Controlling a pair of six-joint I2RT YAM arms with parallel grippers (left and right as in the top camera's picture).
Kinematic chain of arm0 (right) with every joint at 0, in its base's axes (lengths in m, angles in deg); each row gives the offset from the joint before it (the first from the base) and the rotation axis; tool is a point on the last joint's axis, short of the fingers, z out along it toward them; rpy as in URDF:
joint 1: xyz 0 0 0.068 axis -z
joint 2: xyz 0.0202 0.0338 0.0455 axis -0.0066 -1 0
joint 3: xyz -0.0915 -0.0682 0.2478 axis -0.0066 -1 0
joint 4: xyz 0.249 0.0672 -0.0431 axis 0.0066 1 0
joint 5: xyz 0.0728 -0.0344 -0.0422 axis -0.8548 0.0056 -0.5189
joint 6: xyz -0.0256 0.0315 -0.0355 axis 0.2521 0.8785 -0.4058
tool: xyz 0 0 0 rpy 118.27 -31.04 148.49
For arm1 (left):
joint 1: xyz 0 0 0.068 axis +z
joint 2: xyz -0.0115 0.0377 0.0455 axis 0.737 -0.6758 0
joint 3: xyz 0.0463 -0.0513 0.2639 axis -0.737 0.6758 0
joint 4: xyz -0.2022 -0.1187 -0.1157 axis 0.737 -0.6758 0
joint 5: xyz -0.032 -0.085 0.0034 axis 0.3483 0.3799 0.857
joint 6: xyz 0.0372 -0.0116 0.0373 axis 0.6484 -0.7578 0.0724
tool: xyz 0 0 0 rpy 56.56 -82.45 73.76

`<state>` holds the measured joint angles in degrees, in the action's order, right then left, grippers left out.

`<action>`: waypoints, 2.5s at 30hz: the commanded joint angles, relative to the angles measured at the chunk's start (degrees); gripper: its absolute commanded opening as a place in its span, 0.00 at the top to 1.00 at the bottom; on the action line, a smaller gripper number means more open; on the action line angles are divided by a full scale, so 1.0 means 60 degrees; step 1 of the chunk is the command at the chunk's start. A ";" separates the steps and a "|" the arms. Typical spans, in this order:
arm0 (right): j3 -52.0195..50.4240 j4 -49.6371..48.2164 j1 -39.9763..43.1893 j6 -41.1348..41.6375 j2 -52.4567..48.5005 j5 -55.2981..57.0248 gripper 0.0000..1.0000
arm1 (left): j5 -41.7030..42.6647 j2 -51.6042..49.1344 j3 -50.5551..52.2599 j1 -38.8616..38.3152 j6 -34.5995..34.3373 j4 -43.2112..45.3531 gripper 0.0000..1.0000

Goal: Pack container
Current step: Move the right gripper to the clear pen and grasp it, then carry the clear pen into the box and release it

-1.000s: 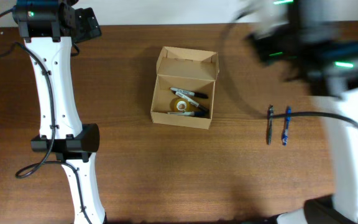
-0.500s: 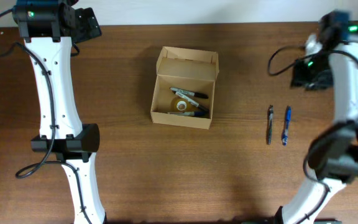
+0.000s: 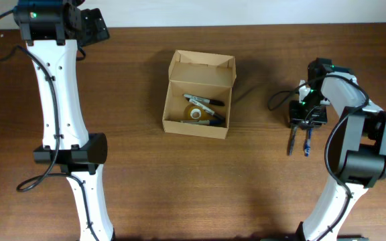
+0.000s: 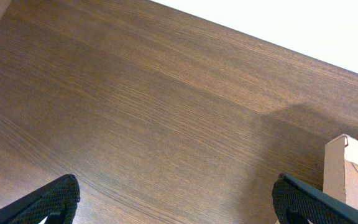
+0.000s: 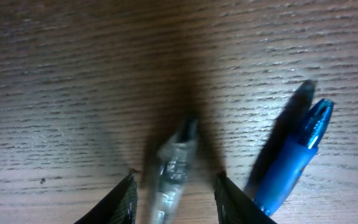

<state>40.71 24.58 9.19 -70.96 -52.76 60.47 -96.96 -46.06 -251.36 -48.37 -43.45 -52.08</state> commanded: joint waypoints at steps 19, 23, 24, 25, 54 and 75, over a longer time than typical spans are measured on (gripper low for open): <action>0.0299 -0.0040 -0.0321 0.0025 0.0361 -0.0681 0.96 | -0.0040 0.0084 0.0029 0.0033 0.0146 -0.0004 0.00; 0.1927 0.0801 -0.0623 -0.0204 0.1013 -0.0776 0.96 | -0.0040 0.0084 0.0029 0.0033 0.0146 -0.0004 0.00; 0.2554 0.1093 -0.0805 -0.0375 0.1224 -0.0780 0.96 | -0.0040 0.0084 0.0029 0.0033 0.0146 -0.0004 0.00; 0.3085 0.1333 -0.0984 -0.0517 0.1381 -0.0772 0.96 | -0.0040 0.0084 0.0029 0.0033 0.0146 -0.0004 0.00; 0.6120 0.2605 -0.7406 -0.9078 -0.1399 -0.1206 0.96 | -0.0040 0.0084 0.0029 0.0033 0.0142 -0.0004 0.00; 0.6266 0.1818 -0.6983 -0.6863 -0.1814 -0.0958 0.49 | -0.0040 0.0084 0.0029 0.0033 0.0146 -0.0004 0.00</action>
<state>77.38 35.05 -32.36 -116.44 -67.38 52.01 -96.96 -46.06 -251.36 -48.37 -43.45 -52.08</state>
